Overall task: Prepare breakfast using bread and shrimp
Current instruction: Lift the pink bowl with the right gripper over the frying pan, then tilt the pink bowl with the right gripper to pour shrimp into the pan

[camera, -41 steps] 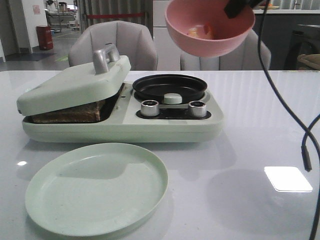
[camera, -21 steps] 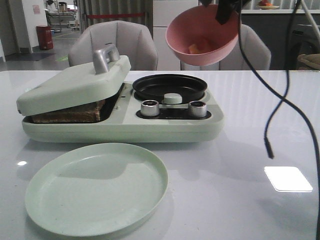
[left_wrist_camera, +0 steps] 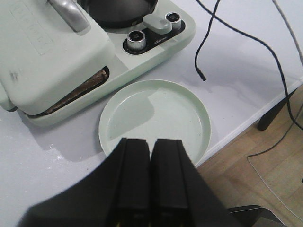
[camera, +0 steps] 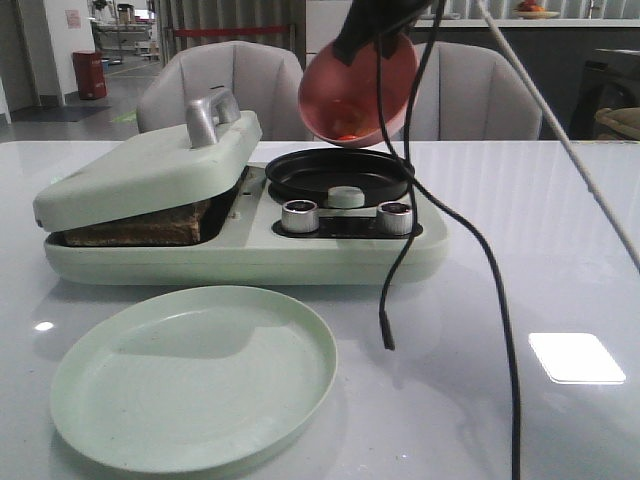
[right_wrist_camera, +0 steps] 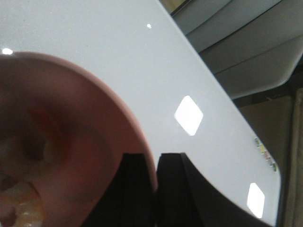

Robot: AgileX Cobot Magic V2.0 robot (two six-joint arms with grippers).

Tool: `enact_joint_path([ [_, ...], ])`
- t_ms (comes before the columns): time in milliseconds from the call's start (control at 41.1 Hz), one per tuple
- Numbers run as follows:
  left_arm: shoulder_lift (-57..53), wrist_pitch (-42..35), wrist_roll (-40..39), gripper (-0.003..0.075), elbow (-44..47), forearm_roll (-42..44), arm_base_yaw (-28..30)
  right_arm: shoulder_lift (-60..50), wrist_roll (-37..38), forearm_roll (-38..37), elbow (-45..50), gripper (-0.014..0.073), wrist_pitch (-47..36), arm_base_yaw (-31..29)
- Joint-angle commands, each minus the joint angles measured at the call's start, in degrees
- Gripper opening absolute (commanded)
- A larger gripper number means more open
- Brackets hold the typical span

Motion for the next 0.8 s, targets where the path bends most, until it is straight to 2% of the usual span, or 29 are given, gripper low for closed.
enact_joint_path([
  [0, -0.1, -3.6, -0.5, 0.0104, -1.4, 0.0, -0.5, -2.2, 2.7, -11.7, -3.8, 0.0024, -2.4, 1.6],
  [170, -0.1, -3.6, -0.5, 0.0104, -1.4, 0.0, -0.5, 0.3, 6.0, -26.2, -4.9, 0.0024, 0.9, 4.1],
  [438, -0.1, -3.8, -0.5, 0.0104, -1.4, 0.0, -0.5, 1.3, 6.1, -42.0, -4.9, 0.0024, 7.0, 7.4],
  [658, -0.1, -4.0, -0.5, 0.0104, -1.4, 0.0, -0.5, 1.3, 6.1, -51.6, -4.9, 0.0024, 7.8, 8.6],
  [779, -0.1, -4.0, -0.5, 0.0104, -1.4, 0.0, -0.5, 1.3, 6.1, -54.5, -4.9, 0.0024, 8.8, 8.6],
])
